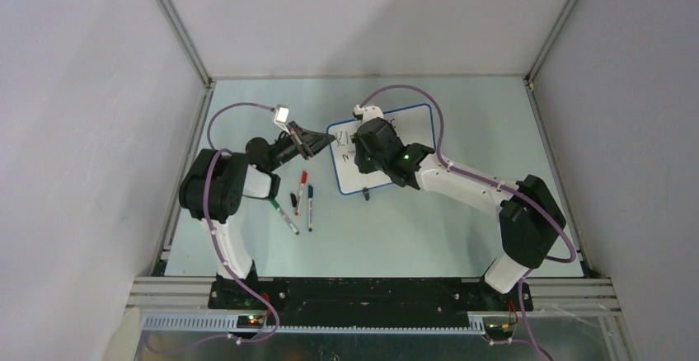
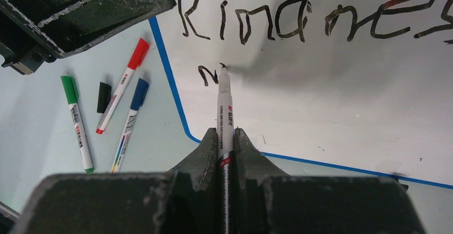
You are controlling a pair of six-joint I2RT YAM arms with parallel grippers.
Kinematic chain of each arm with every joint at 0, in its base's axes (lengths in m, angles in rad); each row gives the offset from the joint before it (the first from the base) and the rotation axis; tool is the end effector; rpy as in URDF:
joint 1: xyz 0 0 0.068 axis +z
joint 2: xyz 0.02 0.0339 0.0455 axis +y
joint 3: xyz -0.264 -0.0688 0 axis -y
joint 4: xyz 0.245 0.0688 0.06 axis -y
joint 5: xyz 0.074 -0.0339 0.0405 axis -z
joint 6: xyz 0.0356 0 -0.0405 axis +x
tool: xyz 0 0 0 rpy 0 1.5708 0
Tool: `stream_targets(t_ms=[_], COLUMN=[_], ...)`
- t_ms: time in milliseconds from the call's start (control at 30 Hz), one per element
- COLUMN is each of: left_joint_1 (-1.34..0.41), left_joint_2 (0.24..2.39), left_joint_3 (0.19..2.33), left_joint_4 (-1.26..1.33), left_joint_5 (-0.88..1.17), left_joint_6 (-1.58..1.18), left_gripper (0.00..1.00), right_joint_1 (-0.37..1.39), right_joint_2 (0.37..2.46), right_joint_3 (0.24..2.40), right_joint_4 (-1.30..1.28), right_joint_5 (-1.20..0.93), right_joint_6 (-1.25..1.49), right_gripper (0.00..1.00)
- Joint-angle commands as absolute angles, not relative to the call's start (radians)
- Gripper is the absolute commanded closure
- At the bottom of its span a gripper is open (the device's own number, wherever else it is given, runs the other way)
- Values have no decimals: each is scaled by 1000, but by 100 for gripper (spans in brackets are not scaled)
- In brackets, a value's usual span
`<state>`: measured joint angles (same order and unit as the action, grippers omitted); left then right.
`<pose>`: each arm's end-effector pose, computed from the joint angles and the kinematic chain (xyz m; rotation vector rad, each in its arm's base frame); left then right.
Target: Write a sentence on the whiteboard
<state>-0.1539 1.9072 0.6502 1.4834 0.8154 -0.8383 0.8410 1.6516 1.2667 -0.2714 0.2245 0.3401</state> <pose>0.3278 -0.0771 0.1703 0.2414 1.5446 -1.3437 0.2573 0.2757 0.2739 -0.4337 2.1955 0.4030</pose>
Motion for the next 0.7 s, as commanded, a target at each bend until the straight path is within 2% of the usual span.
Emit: stream_targets(t_ms=[0, 667], left_joint_1=[-147, -147], left_joint_2=[1864, 1863], left_joint_3=[650, 649], left_joint_4=[1532, 1532], left_joint_5=[818, 819], left_joint_6=[-808, -808], left_gripper=[100, 100], right_joint_1=[841, 844], right_joint_2=[1660, 1673], right_joint_3=[1310, 1310], right_joint_4=[-269, -318], right_joint_5=[248, 274], right_joint_6=[345, 366], right_gripper=[100, 100])
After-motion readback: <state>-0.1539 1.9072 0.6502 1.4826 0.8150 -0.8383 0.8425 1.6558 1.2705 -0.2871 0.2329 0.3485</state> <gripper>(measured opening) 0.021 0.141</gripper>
